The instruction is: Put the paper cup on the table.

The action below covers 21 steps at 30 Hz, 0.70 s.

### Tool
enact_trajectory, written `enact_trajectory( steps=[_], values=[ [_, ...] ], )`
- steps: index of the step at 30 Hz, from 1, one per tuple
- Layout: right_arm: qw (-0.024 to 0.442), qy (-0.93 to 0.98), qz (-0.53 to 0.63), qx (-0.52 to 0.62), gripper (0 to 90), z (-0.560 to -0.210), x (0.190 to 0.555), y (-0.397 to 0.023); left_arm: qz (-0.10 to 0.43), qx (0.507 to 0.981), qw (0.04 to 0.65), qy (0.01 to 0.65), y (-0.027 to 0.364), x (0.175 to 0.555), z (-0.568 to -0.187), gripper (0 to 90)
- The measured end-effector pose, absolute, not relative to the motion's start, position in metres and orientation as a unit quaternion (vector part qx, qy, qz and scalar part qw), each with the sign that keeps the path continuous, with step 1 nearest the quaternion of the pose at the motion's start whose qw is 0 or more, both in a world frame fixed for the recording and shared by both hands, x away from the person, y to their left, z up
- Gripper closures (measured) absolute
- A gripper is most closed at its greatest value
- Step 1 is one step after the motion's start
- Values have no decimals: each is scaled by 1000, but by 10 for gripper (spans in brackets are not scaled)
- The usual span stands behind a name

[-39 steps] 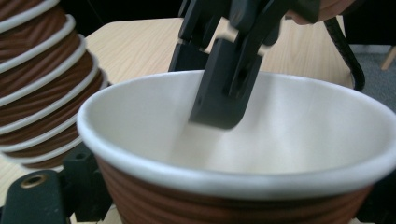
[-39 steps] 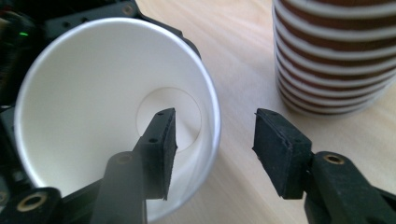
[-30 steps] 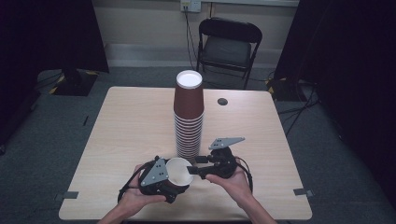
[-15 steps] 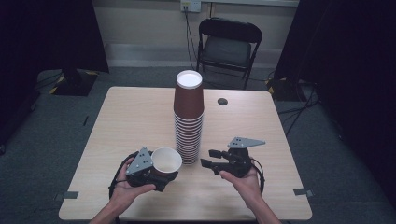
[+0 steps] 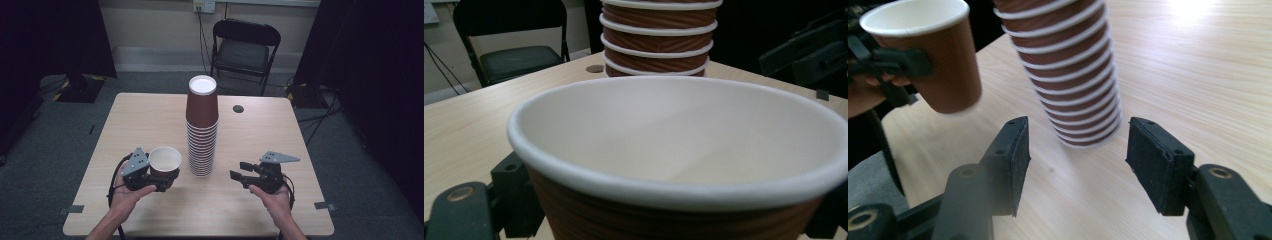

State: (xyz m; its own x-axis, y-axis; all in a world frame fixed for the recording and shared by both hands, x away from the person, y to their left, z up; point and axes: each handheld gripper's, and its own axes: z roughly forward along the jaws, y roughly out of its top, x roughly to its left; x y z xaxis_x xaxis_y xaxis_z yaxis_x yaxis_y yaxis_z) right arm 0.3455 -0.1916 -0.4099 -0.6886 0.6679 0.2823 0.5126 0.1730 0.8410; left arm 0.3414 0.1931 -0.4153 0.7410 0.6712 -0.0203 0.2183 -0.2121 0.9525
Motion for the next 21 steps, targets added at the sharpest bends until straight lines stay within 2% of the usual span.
enact_trajectory(
  steps=[6, 12, 21],
  values=[
    [84, 760, 501, 406, 414, -419, 345, -205, 192, 737, 559, 329, 201, 350, -411, 107],
    [82, 754, 501, 416, 406, -426, 344, -212, 215, 726, 565, 328, 202, 355, -407, 102],
    [80, 750, 504, 421, 409, -431, 347, -218, 246, 698, 576, 347, 206, 386, -405, 102]
  ],
)
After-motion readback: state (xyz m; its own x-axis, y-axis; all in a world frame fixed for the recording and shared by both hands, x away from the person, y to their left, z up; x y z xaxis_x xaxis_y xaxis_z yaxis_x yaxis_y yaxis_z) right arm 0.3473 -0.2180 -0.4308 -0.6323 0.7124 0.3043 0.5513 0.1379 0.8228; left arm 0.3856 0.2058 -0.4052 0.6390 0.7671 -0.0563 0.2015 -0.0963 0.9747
